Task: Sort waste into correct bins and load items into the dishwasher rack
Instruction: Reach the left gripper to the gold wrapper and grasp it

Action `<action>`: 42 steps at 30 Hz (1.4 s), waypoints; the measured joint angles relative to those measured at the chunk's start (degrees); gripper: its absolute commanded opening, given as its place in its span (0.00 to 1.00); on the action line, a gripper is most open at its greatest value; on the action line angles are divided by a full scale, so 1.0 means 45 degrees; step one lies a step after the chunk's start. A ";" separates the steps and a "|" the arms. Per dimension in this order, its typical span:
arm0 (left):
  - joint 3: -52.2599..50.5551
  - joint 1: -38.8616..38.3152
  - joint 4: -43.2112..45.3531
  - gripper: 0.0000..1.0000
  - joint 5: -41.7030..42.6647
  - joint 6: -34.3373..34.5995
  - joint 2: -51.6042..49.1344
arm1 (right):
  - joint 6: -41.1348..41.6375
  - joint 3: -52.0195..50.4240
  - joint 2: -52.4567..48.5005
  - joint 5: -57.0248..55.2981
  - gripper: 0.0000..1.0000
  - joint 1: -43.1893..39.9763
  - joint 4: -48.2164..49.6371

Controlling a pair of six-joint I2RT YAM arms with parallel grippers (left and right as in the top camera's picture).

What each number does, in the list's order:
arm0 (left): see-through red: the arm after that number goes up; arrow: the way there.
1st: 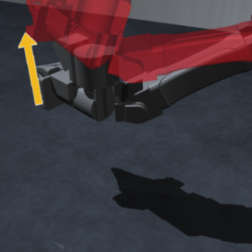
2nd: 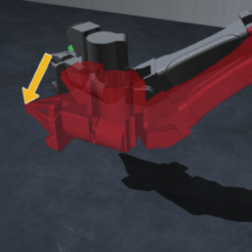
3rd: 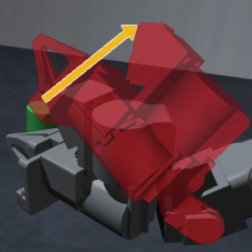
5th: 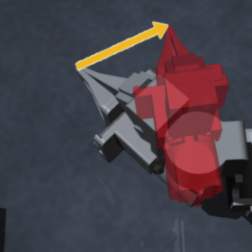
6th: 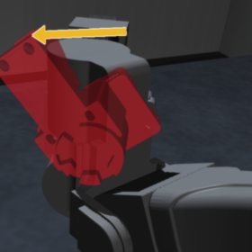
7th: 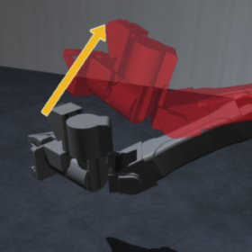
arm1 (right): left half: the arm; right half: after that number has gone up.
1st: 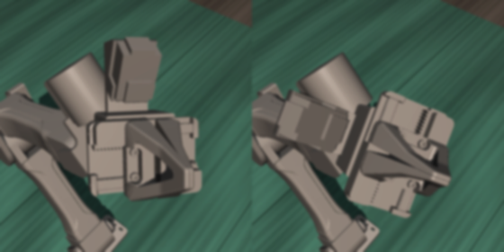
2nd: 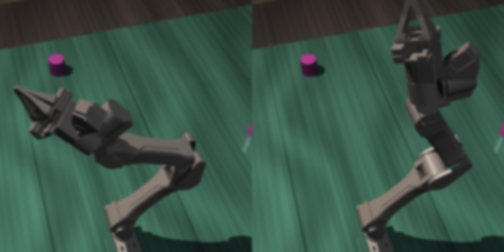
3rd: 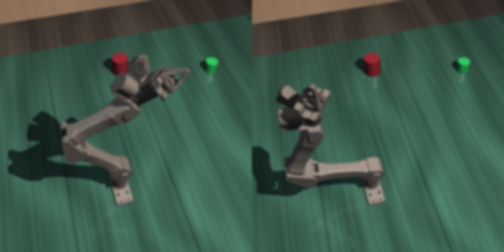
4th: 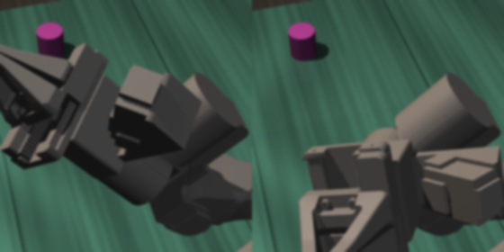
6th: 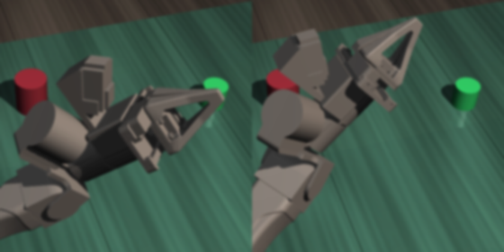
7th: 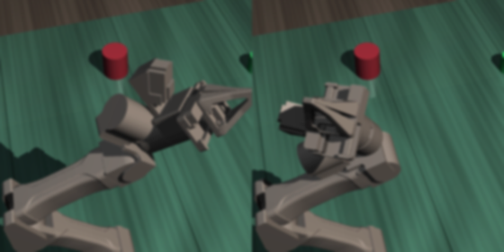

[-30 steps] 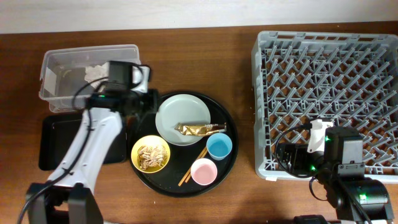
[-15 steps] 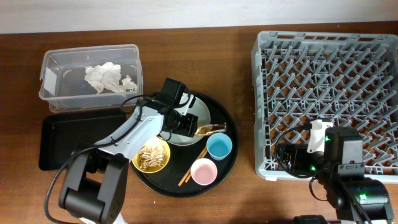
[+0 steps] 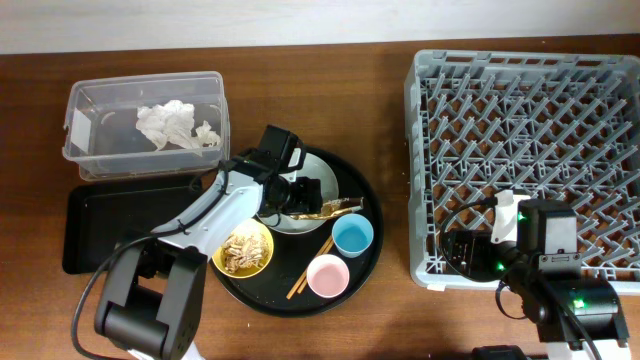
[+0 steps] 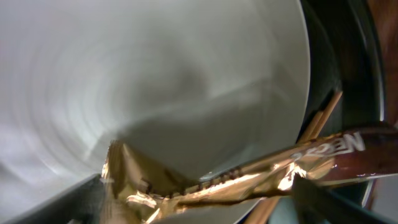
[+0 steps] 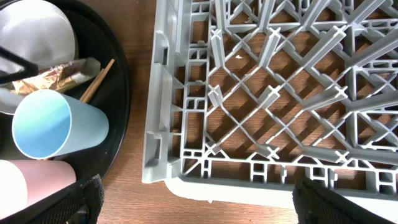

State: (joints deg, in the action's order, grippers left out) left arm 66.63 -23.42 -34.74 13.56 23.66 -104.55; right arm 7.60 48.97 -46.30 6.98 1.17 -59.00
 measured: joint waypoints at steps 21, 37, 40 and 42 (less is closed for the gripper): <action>0.0000 0.0005 -0.0525 0.99 0.0146 0.4478 0.0651 | 0.0000 0.0000 0.0000 0.0000 0.98 0.0000 -0.0044; 0.0000 -0.0214 -0.1481 0.99 0.0957 0.4624 0.1282 | 0.0000 0.0000 0.0000 0.0000 0.98 0.0000 -0.0049; 0.0000 -0.0544 -0.1481 0.99 0.0884 0.4799 0.1282 | 0.0000 0.0000 0.0000 0.0000 0.98 0.0000 -0.0044; 0.0000 -0.0996 -0.1481 1.00 0.0636 0.5328 0.1282 | -0.0005 0.0000 0.0000 0.0000 0.98 0.0000 -0.0049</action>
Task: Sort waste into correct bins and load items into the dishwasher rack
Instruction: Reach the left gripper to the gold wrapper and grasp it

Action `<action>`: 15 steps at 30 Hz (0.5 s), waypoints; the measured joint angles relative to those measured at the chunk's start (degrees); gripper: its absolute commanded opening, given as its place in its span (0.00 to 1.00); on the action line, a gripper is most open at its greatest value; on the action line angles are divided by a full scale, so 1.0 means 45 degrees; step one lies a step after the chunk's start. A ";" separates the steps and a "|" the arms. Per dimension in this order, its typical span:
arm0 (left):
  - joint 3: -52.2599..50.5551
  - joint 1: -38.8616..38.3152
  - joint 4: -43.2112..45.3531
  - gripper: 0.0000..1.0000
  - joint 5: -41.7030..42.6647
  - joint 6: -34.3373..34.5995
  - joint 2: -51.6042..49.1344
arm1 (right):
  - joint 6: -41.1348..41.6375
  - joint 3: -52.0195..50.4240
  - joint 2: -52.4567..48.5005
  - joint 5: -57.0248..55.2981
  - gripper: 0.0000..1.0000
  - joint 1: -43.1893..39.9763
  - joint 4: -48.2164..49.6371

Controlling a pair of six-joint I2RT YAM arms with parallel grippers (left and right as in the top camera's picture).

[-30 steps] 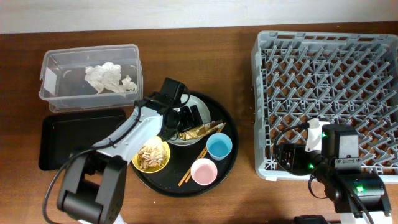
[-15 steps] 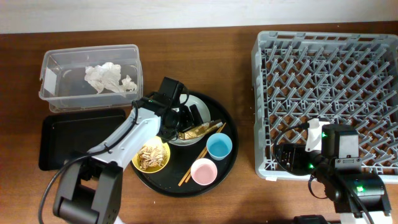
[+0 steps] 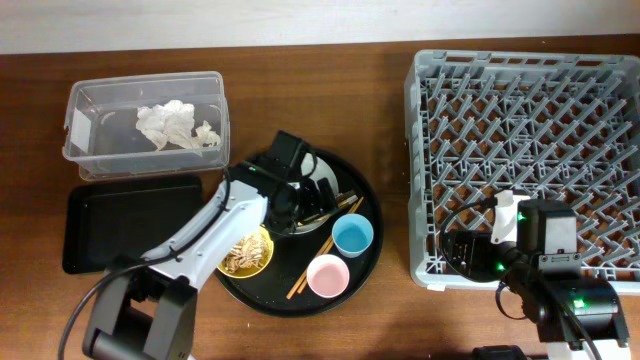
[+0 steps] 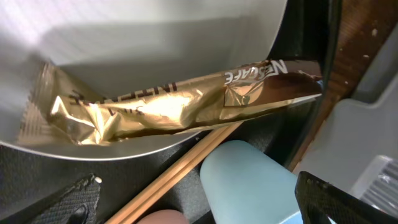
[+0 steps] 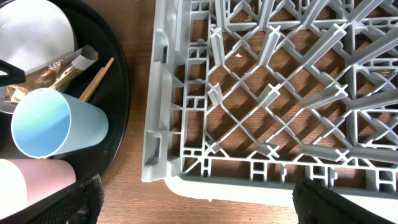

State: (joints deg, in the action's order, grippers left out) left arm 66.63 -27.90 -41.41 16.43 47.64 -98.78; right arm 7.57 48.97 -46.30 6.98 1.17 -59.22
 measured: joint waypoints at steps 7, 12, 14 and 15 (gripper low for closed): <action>0.0000 -0.0287 0.0010 0.99 -0.0767 0.1005 -0.0117 | 0.0005 0.0000 0.0000 0.0000 0.98 0.0000 -0.0092; 0.0000 -0.0282 0.0355 0.99 -0.1263 0.1098 -0.1015 | 0.0000 0.0000 0.0000 0.0000 0.98 0.0000 -0.0097; 0.0000 -0.0223 0.0549 0.98 -0.1564 0.1132 -0.1190 | 0.0000 0.0000 0.0000 0.0000 0.98 0.0000 -0.0097; -0.0005 -0.0194 0.0733 0.96 -0.1744 0.1137 -0.1273 | 0.0005 0.0000 0.0000 0.0000 0.98 0.0000 -0.0107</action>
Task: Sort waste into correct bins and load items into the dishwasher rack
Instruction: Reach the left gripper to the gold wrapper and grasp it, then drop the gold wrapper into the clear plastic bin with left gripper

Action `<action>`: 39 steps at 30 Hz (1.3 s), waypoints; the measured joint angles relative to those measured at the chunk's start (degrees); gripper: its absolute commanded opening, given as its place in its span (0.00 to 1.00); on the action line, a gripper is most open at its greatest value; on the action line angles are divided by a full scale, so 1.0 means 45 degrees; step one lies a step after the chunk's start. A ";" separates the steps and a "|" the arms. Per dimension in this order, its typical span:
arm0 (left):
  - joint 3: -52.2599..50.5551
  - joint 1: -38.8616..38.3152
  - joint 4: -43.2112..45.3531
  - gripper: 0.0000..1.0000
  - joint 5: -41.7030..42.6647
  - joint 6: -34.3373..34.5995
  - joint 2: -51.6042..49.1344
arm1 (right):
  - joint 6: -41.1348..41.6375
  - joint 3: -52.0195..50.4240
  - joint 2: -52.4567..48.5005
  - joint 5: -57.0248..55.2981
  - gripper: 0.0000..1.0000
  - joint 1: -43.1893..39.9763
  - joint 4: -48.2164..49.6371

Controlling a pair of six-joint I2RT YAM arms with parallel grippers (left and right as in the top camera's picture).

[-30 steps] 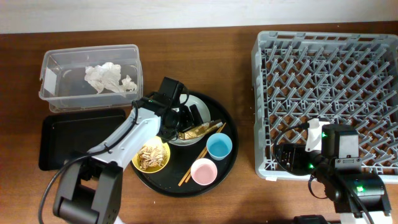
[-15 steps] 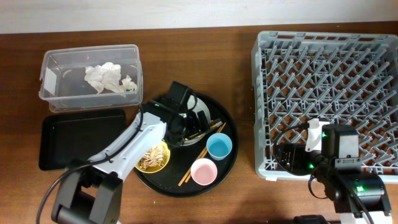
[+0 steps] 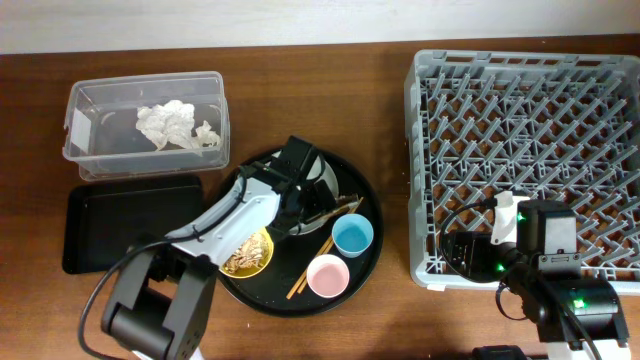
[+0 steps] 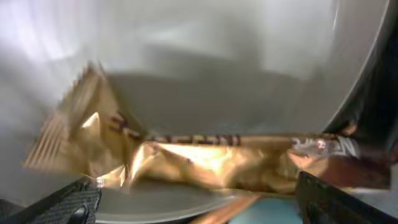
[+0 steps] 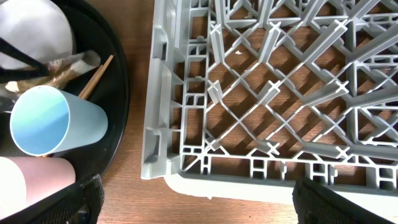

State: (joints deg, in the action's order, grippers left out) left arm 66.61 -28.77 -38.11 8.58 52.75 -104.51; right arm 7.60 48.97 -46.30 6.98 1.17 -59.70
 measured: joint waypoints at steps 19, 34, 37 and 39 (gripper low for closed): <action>-0.0005 0.0330 0.1205 0.75 -0.1511 0.0097 -0.0029 | 0.0000 0.0000 -0.0005 0.0000 0.98 0.0000 -0.0029; -0.0005 0.0432 0.1341 0.00 -0.1778 0.0044 -0.0709 | -0.0005 0.0000 -0.0010 0.0000 0.98 0.0000 -0.0029; -0.0010 0.0869 0.1326 0.01 -0.1783 -0.0617 -0.0418 | 0.0010 0.0000 -0.0010 0.0000 0.99 0.0000 -0.0029; -0.0010 0.1277 0.1302 0.01 -0.1836 -0.1559 0.0282 | 0.0000 0.0000 -0.0010 0.0000 0.98 0.0000 -0.0029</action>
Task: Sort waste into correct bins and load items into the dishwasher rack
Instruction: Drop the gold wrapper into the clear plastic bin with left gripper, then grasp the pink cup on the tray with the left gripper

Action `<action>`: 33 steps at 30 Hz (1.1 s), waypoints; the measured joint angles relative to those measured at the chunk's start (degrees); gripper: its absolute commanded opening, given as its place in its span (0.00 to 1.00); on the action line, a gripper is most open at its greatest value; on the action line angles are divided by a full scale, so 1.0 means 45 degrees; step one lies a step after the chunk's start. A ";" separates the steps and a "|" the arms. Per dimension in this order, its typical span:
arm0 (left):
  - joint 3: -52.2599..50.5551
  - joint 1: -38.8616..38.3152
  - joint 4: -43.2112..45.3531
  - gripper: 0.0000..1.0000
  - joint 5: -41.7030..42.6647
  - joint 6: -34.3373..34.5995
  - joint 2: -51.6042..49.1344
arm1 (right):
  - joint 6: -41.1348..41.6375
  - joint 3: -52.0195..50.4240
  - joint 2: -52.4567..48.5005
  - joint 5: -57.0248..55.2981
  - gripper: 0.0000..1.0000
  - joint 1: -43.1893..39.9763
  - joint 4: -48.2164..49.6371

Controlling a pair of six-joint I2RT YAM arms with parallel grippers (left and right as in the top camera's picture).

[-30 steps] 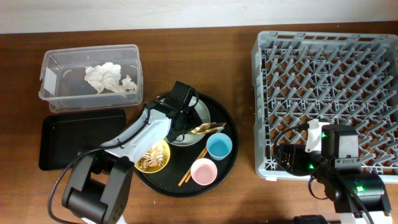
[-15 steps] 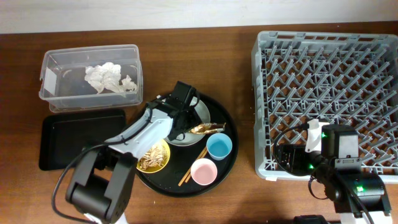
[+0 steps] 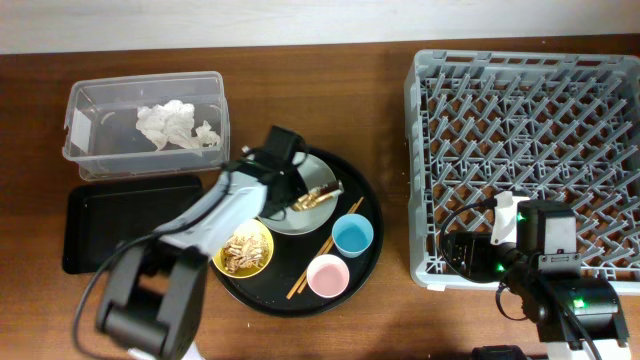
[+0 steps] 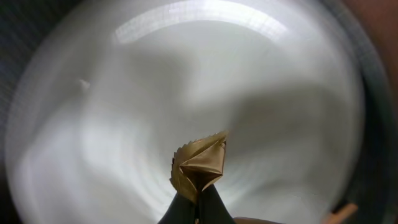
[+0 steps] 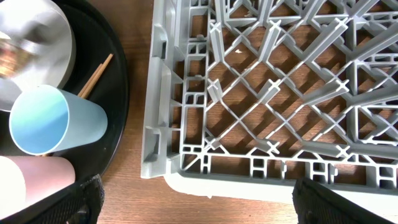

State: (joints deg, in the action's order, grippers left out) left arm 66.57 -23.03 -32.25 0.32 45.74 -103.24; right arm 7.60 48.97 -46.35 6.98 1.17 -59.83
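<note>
In the left wrist view my left gripper (image 4: pixel 198 202) is shut on one end of a gold coffee-stick wrapper (image 4: pixel 200 163), which stands up over the white plate (image 4: pixel 112 124). From overhead the wrapper (image 3: pixel 313 198) hangs above the plate (image 3: pixel 285 220) on the round black tray (image 3: pixel 365 265). A blue cup (image 3: pixel 352 236), a pink cup (image 3: pixel 328 275), wooden chopsticks (image 3: pixel 318 258) and a yellow bowl of food scraps (image 3: pixel 243 250) share that tray. My right gripper (image 5: pixel 205 208) stands open at the front left corner of the grey dishwasher rack (image 5: pixel 280 93), holding nothing.
A clear plastic bin (image 3: pixel 145 125) with crumpled tissue sits at the back left, and a flat black tray (image 3: pixel 110 225) lies in front of it. The rack (image 3: pixel 530 150) fills the right side. Bare wood separates tray and rack.
The left gripper was open over the wrapper lying across the plate's right rim. Now it is shut on the wrapper's end, and the wrapper sits farther in over the plate. The right arm is unchanged.
The left gripper first hung open, low over the plate, with the wrapper lying between its fingers. It then stood farther right above the wrapper, then close over it again. Now it pinches the wrapper's end over the plate. The right gripper stayed open by the rack.
</note>
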 measured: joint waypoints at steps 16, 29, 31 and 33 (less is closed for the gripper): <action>0.0160 0.6426 0.3847 0.42 -0.3755 -0.3623 0.2871 | -0.0005 0.0000 0.0000 0.0000 0.98 0.0000 -0.0005; 0.0170 0.6572 0.3473 0.43 -0.2968 -0.5411 0.3123 | 0.0005 0.0000 -0.0005 0.0000 0.98 0.0000 -0.0005; 0.0189 0.6499 0.2249 0.43 -0.1695 -0.5513 0.3638 | 0.0005 0.0000 -0.0029 0.0000 0.98 0.0000 -0.0010; 0.0209 0.6164 0.0782 0.49 -0.0233 -0.5605 0.3900 | 0.0000 0.0000 -0.0078 0.0000 0.98 0.0000 -0.0010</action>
State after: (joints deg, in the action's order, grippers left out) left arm 67.51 4.71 -28.73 -0.73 20.51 -85.69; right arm 7.60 48.97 -46.70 6.98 1.17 -59.88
